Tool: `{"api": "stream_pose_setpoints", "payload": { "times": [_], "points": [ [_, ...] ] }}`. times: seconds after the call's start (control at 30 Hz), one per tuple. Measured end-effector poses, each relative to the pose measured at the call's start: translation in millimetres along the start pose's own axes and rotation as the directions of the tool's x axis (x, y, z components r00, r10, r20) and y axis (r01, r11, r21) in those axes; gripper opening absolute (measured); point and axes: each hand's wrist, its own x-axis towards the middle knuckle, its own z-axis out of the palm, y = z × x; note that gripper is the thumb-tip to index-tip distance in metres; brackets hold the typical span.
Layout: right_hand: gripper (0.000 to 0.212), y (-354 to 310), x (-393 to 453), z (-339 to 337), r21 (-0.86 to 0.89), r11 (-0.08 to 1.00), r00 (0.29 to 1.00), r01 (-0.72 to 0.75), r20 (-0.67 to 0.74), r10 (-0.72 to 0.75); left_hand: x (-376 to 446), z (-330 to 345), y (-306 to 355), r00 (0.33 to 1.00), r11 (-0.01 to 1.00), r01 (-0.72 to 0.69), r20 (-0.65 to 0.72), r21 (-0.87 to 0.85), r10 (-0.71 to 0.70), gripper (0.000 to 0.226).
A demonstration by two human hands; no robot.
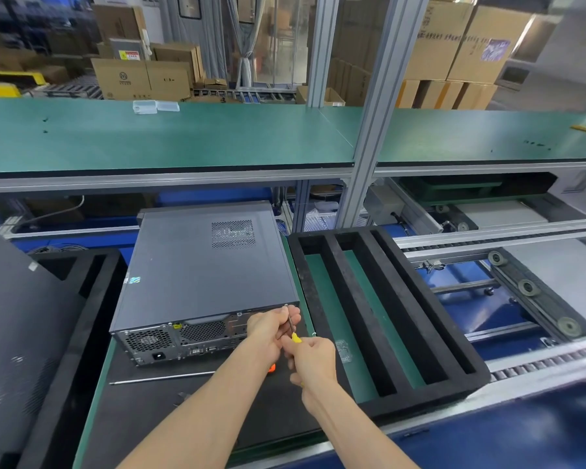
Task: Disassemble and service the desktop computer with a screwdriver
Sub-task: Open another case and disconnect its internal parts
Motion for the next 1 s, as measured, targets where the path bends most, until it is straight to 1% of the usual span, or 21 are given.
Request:
{"api": "stream_pose_setpoints", "payload": {
  "times": [0.07,0.17,0.23,0.37,0.4,0.53,0.6,0.73,0.8,0.93,1.0],
  "points": [
    [0.028,-1.5,0.9,2.9,0.022,0.999,0.998,-0.034,-0.043,0.035,-1.2,0.0,1.2,1.000,1.000,0.009,0.010,-0.005,-0.009,0.017],
    [0.023,-1.5,1.3,3.5,0.064,0.996,0.994,-0.056,-0.095,0.062,-0.6,-0.4,-0.3,1.000,1.000,0.004,0.023,-0.029,-0.004,0.018],
    [0.022,0.8,1.5,1.6,0.044,0.999,0.996,-0.028,-0.080,0.032,-0.3,-0.6,-1.2,1.000,0.999,0.003,0.025,-0.035,-0.002,0.018],
    [0.031,0.1,-2.4,0.1,-0.013,1.000,0.999,0.028,0.018,-0.027,0.4,0.0,-0.9,1.000,0.999,0.006,0.008,-0.041,-0.005,0.016],
    [0.031,-0.9,-2.0,1.1,-0.021,0.999,1.000,0.024,0.016,-0.023,0.8,0.1,-1.0,1.000,0.999,0.007,0.004,-0.043,-0.006,0.015],
    [0.031,-3.4,1.5,3.0,-0.020,0.999,0.995,-0.051,-0.089,0.049,1.3,-1.4,-1.9,1.000,0.999,0.011,0.021,-0.053,-0.010,0.017],
    [0.028,-2.1,0.9,0.4,-0.029,0.999,0.996,-0.031,-0.082,0.028,1.5,-1.6,-3.0,1.000,0.998,0.003,0.027,-0.059,-0.001,0.019],
    [0.026,0.1,-3.0,-5.1,-0.067,0.997,0.999,0.047,-0.007,-0.048,1.4,0.8,-4.0,1.000,0.999,-0.018,0.005,-0.049,0.018,0.017],
    [0.026,-1.9,-3.2,-4.6,-0.072,0.996,0.999,0.046,0.005,-0.046,1.3,1.0,-4.5,1.000,0.999,-0.018,0.004,-0.050,0.019,0.017],
    [0.031,-5.0,-4.1,-1.0,-0.073,0.997,0.998,-0.014,-0.068,0.009,1.7,0.1,-4.5,0.999,0.997,-0.009,0.034,-0.075,0.011,0.019],
    [0.030,-3.9,-4.8,-2.6,-0.092,0.996,0.998,0.008,-0.063,-0.014,0.9,0.2,-4.5,0.999,0.997,-0.013,0.034,-0.074,0.015,0.018]
  ]
}}
